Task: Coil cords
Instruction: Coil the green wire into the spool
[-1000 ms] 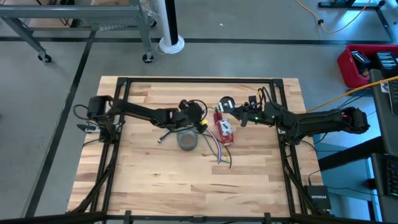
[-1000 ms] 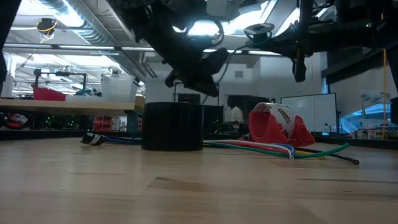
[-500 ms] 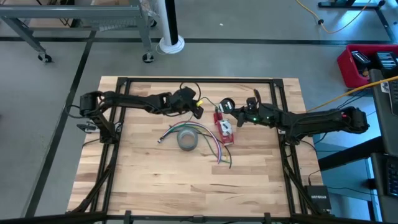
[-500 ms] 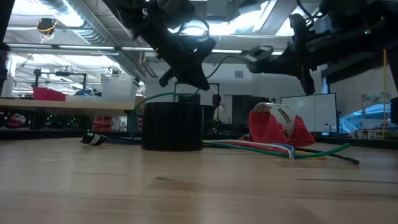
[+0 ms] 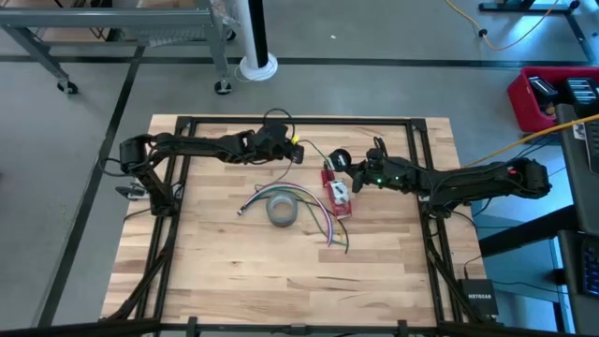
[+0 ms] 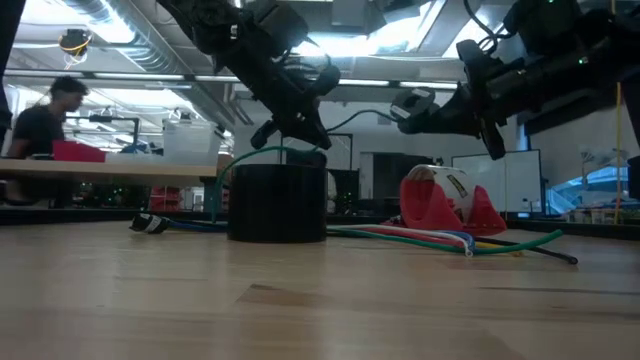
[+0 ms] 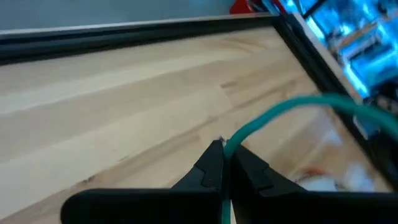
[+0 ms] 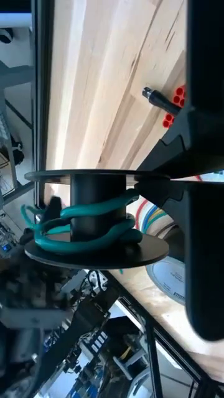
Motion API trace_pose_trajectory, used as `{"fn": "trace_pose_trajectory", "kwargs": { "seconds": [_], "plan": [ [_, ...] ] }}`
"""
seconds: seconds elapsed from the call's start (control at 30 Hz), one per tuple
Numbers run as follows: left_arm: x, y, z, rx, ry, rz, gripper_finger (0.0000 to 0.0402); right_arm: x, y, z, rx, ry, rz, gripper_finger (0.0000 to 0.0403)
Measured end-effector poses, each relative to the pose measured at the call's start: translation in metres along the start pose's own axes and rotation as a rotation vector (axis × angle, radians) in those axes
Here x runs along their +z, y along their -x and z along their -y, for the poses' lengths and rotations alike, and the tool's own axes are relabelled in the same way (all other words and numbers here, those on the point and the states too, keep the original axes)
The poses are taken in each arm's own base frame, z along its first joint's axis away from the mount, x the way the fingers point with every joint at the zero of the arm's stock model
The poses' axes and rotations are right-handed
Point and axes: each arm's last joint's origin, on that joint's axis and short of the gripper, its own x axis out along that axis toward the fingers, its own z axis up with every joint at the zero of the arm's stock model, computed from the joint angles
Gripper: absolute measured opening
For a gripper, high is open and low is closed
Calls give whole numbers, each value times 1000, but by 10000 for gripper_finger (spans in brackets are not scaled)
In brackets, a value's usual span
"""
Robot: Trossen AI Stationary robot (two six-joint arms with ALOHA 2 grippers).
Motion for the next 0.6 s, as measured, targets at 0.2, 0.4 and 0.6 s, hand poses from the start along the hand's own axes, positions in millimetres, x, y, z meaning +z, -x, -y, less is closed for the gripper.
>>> {"fn": "trace_pose_trajectory", "kwargs": {
  "seconds": [0.2,0.4,0.6],
  "plan": [
    [9,-2,-8,11,86,27,0,7,-2,-6,-1,91,-1,3],
    [19,-2,-4,-52,134,104,0,14,-5,-12,-43,215,-60,3],
    [21,-2,0,-86,130,135,0,18,-12,-17,-83,260,-101,3]
  ]
}}
